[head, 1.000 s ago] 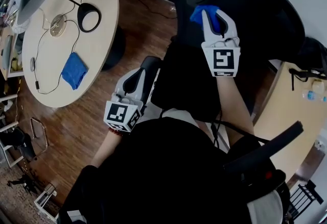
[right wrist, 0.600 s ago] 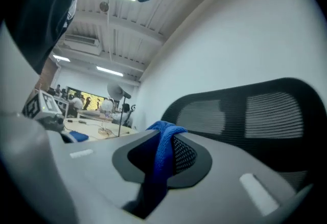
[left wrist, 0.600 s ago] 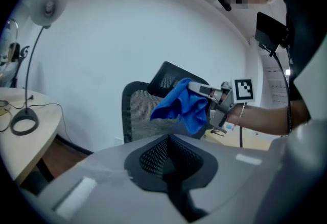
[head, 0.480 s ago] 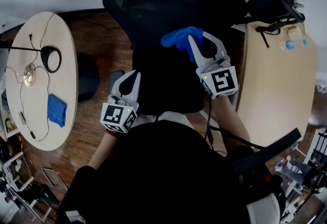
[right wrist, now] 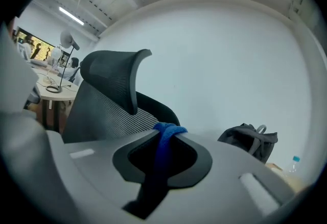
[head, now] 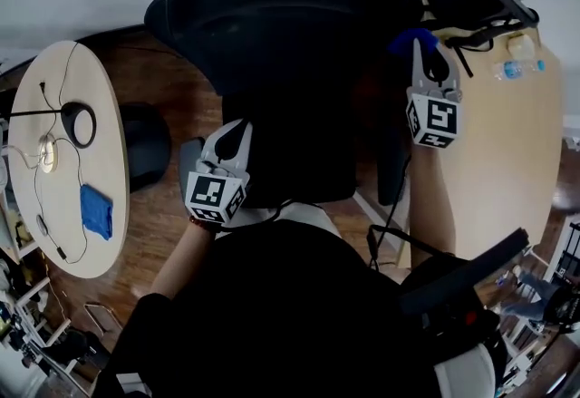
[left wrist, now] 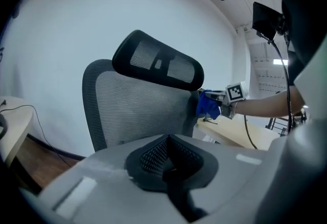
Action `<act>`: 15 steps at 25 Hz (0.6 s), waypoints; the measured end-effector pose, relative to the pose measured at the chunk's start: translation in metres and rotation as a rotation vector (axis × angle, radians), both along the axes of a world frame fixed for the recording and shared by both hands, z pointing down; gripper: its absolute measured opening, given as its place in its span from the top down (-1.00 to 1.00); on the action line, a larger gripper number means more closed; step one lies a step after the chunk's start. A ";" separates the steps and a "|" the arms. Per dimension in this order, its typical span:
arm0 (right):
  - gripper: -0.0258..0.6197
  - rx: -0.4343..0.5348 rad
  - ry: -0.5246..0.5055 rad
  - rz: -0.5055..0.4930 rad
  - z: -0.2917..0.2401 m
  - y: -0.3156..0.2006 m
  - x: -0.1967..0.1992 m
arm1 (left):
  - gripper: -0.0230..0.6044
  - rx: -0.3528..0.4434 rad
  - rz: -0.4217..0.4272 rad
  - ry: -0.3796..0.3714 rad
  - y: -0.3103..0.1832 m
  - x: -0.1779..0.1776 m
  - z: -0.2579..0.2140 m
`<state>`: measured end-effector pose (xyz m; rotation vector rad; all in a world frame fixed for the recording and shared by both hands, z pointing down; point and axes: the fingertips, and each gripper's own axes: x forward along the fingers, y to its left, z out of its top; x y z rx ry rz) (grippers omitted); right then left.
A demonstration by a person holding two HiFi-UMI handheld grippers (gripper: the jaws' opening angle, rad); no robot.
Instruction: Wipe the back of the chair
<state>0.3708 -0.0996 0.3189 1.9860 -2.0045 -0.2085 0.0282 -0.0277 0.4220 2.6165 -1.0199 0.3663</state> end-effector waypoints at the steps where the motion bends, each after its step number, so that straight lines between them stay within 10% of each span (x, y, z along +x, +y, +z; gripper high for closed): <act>1: 0.79 0.006 -0.001 0.001 0.000 -0.008 0.001 | 0.91 -0.006 -0.003 -0.008 -0.004 0.004 0.005; 15: 0.79 0.111 0.199 -0.084 0.008 -0.072 -0.054 | 0.91 -0.006 -0.165 -0.044 -0.007 -0.045 0.008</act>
